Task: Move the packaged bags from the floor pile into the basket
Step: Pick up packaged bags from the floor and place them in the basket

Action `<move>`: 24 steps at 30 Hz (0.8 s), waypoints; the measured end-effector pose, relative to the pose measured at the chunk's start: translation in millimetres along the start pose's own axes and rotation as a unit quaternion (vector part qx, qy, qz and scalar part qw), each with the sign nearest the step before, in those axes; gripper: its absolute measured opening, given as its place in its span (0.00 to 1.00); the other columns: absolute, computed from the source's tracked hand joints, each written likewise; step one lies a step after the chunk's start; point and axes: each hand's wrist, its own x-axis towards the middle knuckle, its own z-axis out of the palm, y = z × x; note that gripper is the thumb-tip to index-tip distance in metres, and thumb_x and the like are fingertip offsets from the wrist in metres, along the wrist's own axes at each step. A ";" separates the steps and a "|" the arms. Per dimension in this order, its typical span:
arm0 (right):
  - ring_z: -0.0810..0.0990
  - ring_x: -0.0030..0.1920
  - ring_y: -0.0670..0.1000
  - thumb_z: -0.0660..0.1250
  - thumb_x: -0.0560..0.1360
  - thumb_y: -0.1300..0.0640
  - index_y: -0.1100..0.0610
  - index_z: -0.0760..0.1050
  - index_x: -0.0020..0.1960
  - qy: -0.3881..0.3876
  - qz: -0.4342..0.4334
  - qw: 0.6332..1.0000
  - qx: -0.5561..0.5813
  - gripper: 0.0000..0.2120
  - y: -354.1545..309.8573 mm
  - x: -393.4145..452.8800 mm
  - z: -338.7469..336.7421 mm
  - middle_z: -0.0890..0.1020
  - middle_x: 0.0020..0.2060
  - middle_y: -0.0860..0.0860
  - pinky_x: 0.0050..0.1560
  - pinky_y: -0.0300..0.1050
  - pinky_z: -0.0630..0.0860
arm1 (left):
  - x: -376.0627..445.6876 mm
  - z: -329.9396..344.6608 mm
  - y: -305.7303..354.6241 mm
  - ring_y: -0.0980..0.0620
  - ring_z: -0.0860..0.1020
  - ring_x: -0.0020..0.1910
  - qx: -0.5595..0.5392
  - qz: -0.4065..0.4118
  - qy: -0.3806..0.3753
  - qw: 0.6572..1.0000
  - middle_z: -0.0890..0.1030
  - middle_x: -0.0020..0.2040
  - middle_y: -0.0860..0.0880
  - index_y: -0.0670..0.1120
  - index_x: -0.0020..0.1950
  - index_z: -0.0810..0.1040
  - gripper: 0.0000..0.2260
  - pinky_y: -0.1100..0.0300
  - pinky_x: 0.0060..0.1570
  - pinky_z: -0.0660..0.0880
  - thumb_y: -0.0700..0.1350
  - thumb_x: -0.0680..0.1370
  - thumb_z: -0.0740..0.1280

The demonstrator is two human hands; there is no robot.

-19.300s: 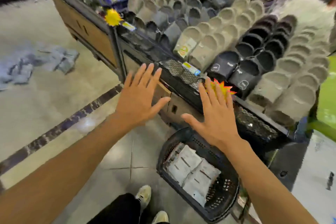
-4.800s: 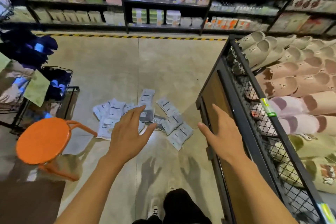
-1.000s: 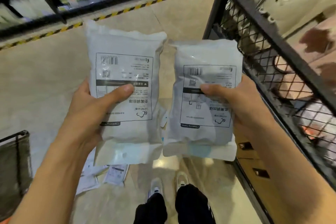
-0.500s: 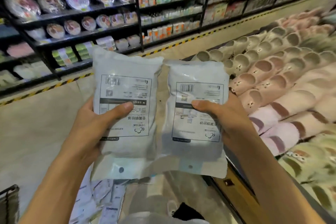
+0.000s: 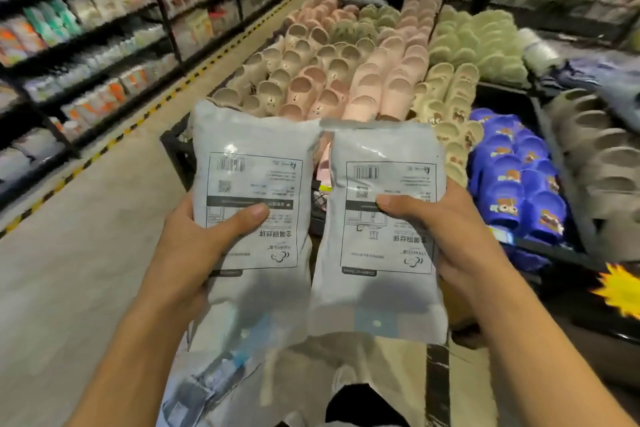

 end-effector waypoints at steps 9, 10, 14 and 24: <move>0.89 0.52 0.58 0.72 0.73 0.73 0.61 0.81 0.63 0.209 -0.057 0.976 0.033 0.20 -12.7 -102.8 -136.9 0.89 0.53 0.57 0.45 0.47 0.86 | -18.5 153.1 -5.7 0.45 0.88 0.48 0.048 -0.004 -0.219 0.974 0.89 0.50 0.47 0.49 0.60 0.83 0.22 0.48 0.45 0.85 0.42 0.66 0.78; 0.89 0.52 0.59 0.71 0.72 0.73 0.61 0.80 0.63 0.232 -0.061 0.970 0.040 0.21 -13.3 -117.1 -153.1 0.89 0.53 0.57 0.45 0.48 0.86 | -24.6 173.6 -8.1 0.44 0.88 0.49 0.056 -0.004 -0.243 0.968 0.89 0.51 0.46 0.48 0.61 0.83 0.23 0.46 0.48 0.85 0.42 0.66 0.78; 0.89 0.52 0.59 0.71 0.73 0.73 0.61 0.80 0.64 0.328 -0.076 0.940 0.065 0.21 -13.5 -183.5 -222.1 0.88 0.53 0.58 0.50 0.53 0.87 | -59.1 263.7 -23.2 0.42 0.88 0.50 0.070 -0.008 -0.317 0.946 0.89 0.51 0.45 0.47 0.61 0.83 0.23 0.42 0.52 0.84 0.41 0.66 0.79; 0.89 0.48 0.54 0.76 0.71 0.68 0.55 0.83 0.57 0.563 -0.095 0.820 0.049 0.17 -3.1 -390.4 -396.1 0.90 0.48 0.51 0.48 0.51 0.86 | -229.9 490.6 -84.5 0.43 0.88 0.51 0.104 -0.013 -0.525 0.845 0.89 0.52 0.45 0.48 0.61 0.83 0.25 0.45 0.50 0.84 0.44 0.64 0.79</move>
